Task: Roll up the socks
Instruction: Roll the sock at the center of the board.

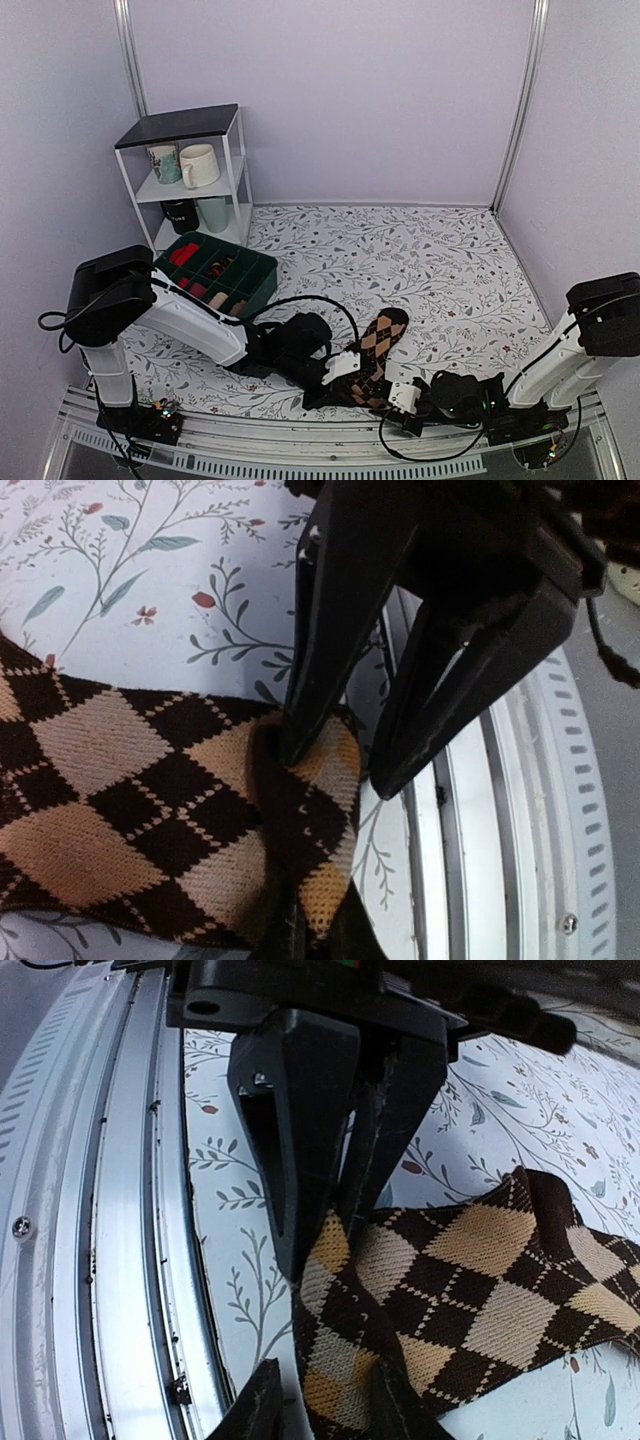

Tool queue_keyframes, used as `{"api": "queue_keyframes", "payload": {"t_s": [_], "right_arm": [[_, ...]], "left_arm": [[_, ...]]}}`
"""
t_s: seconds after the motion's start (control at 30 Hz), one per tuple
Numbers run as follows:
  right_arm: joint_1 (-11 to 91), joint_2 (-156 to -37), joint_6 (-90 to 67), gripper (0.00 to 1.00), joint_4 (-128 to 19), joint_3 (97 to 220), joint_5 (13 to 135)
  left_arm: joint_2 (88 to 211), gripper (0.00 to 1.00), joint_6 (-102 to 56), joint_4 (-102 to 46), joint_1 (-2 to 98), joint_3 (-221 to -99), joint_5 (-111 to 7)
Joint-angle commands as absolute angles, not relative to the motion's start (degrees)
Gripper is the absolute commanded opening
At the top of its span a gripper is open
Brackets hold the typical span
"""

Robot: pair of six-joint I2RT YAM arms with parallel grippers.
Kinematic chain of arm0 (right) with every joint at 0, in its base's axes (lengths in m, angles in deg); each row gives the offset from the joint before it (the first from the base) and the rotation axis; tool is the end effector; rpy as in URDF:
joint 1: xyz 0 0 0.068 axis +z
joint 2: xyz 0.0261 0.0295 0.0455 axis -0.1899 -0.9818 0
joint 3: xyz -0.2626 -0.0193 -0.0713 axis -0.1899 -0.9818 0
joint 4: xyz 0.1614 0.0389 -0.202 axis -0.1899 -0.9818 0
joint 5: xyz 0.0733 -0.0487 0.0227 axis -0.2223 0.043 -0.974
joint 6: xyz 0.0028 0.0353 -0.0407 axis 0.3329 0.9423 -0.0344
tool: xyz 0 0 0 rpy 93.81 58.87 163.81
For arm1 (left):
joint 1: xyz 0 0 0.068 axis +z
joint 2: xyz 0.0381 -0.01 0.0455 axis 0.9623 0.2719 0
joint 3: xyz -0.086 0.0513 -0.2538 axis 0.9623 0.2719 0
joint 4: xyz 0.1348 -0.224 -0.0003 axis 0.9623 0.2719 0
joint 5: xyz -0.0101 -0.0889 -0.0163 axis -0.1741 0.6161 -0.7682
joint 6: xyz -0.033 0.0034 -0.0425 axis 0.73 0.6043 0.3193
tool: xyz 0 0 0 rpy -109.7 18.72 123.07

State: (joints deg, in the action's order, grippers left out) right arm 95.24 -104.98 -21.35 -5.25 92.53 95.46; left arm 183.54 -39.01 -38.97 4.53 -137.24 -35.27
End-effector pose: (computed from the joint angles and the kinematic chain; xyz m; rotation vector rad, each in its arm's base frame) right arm 0.0299 0.2121 0.0921 -1.3711 1.6509 0.5881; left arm 0.1092 -0.3378 0.1018 1.7164 1.8992 -1.0114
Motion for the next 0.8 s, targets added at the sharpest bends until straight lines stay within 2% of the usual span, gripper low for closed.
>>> {"api": "queue_keyframes", "payload": {"t_s": [0.0,0.1,0.2,0.23,0.3,0.43,0.53,0.63,0.77], "right_arm": [[95.58,-106.84,-19.77,0.25,-4.37,93.28,95.08],[95.59,-106.72,-16.57,0.07,-5.66,92.92,96.24],[95.59,-107.53,-14.01,0.0,-6.65,92.65,96.52],[95.58,-108.13,-12.92,0.0,-6.87,92.64,96.6],[95.59,-108.71,-11.27,0.0,-6.99,92.33,96.64],[95.48,-106.8,-7.63,0.0,-6.92,90.7,95.75],[94.61,-103.36,-4.4,0.0,-8.11,89.28,94.0],[91.01,-100.08,1.62,0.0,-10.37,88.2,88.52],[86.08,-97.61,8.75,0.0,-16.1,89.38,80.33]], "left_arm": [[188.58,0.0,-38.76,-29.27,4.69,-134.78,-37.49],[188.47,0.0,-38.78,-29.81,4.65,-134.56,-37.77],[187.7,0.0,-38.54,-31.34,4.71,-134.18,-38.23],[187.33,0.02,-38.65,-31.93,4.71,-134.11,-38.45],[185.67,0.15,-38.58,-33.72,4.73,-133.8,-39.54],[180.02,0.24,-39.24,-41.25,4.46,-131.14,-46.21],[173.67,0.28,-42.04,-53.71,4.3,-126.01,-52.62],[170.56,0.38,-47.58,-63.58,3.93,-122.71,-55.51],[172.55,0.38,-56.3,-67.29,2.94,-123.75,-54.31]]}}
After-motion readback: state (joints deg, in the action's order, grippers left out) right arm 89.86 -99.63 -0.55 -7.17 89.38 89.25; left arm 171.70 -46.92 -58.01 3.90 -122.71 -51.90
